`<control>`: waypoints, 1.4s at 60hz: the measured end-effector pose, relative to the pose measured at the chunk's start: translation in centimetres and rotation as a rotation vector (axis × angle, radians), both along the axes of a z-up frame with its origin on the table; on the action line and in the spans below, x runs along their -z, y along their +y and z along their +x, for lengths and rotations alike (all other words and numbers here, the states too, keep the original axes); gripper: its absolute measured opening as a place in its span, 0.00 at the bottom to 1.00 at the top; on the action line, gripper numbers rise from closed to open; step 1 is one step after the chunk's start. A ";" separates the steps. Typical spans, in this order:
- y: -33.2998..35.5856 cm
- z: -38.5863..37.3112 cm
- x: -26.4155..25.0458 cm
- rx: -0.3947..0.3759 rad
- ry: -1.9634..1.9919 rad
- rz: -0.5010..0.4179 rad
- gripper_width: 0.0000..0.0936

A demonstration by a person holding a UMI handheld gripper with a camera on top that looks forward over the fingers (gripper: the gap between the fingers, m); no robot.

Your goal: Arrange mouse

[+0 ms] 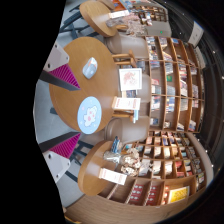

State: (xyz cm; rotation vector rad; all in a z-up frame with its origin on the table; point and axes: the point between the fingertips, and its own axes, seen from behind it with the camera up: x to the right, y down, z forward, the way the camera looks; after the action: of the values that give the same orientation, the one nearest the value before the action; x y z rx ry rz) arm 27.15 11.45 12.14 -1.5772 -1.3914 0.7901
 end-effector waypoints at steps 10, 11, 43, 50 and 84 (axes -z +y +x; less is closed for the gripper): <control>-3.1 -0.6 0.3 -0.059 -0.006 0.005 0.91; -3.5 -1.1 0.4 -0.065 -0.006 0.005 0.91; -16.4 -4.0 3.6 -0.247 -0.057 -0.023 0.91; -18.1 -4.8 3.9 -0.280 -0.048 -0.002 0.91; -18.0 -14.5 8.0 -0.282 -0.083 0.032 0.91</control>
State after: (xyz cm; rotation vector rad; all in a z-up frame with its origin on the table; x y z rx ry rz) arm 12.66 -6.52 4.14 -1.4204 -1.7037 0.8705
